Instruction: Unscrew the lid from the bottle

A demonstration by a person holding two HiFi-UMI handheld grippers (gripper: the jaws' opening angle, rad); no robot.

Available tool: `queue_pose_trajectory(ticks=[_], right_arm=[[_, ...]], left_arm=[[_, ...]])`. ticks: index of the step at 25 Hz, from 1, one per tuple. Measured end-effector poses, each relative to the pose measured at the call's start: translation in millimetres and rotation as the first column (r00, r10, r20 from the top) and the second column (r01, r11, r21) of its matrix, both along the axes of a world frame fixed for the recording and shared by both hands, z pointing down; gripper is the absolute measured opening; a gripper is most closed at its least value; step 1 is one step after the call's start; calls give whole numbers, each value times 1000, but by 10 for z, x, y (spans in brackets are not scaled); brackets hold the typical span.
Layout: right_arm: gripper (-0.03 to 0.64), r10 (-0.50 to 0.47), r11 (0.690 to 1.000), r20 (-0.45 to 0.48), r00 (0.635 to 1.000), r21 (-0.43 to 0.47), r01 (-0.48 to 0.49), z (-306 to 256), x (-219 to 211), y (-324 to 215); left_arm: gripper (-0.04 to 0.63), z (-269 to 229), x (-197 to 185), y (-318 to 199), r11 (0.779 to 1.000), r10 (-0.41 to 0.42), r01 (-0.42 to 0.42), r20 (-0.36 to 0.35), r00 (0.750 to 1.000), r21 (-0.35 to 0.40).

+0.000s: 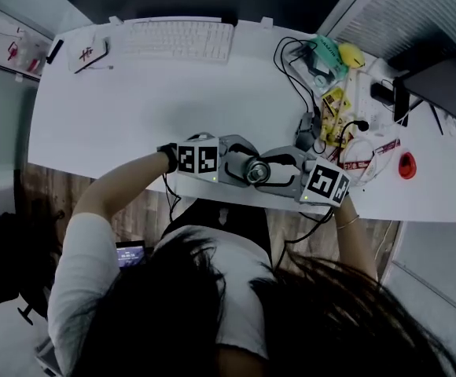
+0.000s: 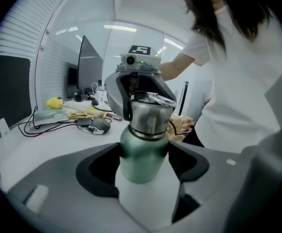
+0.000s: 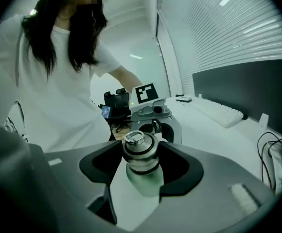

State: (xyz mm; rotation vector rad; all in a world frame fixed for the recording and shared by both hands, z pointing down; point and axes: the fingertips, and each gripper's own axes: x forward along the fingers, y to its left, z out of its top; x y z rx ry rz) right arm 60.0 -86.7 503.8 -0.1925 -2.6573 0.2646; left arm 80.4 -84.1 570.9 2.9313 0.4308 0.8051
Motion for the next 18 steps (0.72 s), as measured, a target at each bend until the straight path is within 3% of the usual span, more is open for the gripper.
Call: queue_pose_trajectory(ticks=[2,4,6,9,13,18], right_arm=[[239,-8,1000,-21,1000,1,8,7,-6,5],[239,48,999,-27,998,-20,-49,6,-2,0],[239,162,984,-5,987,-70,-162,-24,32,-15],[247,360,930,52,931,-102,-354,-90,124,-36],[264,583,812,115,804,-90,-576,-138,152,19],[268,793,602,166,586,-73,-795,-113,122,9]], left_arm=[[365,-6,0,-2,1000,-12,12,-5,1000,5],[367,-8,-1,-1,1000,-28,28,-15,1000,6],[367,-5,-1,1,999,-44,44,-24,999,4],[365,-2,0,-3,997,-75,75,-33,997,2],[365,6,-13,-11,991,-132,132,-45,990,-5],[365,-2,-19,-28,973,-231,231,-68,971,-11]])
